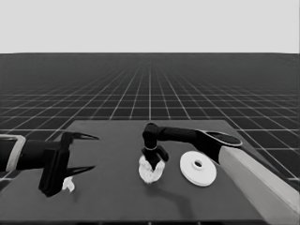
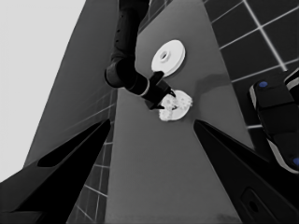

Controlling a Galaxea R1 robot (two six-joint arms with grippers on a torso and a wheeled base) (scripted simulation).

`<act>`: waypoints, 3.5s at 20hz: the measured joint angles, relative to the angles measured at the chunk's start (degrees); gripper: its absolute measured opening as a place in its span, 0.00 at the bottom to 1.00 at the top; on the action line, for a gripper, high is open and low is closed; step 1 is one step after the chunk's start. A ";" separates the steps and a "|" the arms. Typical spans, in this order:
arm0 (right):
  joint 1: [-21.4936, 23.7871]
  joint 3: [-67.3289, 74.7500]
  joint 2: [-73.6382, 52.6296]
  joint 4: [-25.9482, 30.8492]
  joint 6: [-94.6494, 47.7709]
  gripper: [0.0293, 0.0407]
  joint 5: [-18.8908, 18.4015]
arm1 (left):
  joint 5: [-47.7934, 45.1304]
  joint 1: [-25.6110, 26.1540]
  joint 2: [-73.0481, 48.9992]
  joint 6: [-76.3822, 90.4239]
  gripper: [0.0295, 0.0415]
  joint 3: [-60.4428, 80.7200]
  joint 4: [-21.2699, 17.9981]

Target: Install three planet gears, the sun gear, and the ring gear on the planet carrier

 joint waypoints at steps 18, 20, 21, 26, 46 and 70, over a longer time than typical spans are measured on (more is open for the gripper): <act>7.74 4.15 -0.96 6.48 -55.72 0.81 -2.24 | 0.00 0.00 0.00 0.00 0.75 0.00 0.00; 7.80 4.16 -0.97 6.56 -56.30 0.81 -2.23 | 0.00 0.00 0.00 0.00 0.75 0.00 0.00; 0.68 30.37 -16.79 -5.97 -80.01 0.98 6.22 | 0.00 0.00 0.00 0.00 0.75 0.00 0.00; -13.46 76.62 -72.16 -22.98 -113.81 0.81 17.40 | 0.00 0.00 0.00 0.00 0.75 0.00 0.00; -1.10 16.96 -37.10 0.67 -78.90 0.81 6.16 | 0.00 0.00 0.00 0.00 0.75 0.00 0.00; 9.93 22.76 -39.65 9.57 -76.75 0.49 -0.50 | 0.00 0.00 0.00 0.00 0.75 0.00 0.00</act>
